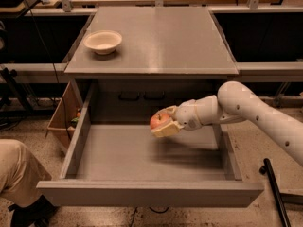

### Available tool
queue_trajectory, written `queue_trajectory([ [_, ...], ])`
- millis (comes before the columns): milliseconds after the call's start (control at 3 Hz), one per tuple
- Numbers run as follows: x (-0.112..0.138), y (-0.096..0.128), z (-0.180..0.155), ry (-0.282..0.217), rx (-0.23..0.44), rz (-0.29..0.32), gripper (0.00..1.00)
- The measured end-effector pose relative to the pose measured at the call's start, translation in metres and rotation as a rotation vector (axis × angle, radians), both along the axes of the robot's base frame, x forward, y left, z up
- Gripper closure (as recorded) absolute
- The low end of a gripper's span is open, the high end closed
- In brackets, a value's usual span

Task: Place apple into top drawer

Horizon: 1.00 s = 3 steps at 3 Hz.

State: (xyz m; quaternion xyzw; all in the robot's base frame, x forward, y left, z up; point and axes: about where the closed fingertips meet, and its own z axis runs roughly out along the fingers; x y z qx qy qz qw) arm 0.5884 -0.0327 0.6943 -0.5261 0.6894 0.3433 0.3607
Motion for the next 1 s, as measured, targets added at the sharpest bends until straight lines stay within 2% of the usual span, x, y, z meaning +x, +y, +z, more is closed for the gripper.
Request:
queue_trajectory([
  [333, -0.002, -0.007, -0.029, -0.033, -0.007, 0.019, 1.0],
  [667, -0.007, -0.014, -0.05, -0.052, -0.005, 0.038, 0.77],
  [1000, -0.01, -0.014, -0.058, -0.053, 0.0, 0.057, 0.54],
])
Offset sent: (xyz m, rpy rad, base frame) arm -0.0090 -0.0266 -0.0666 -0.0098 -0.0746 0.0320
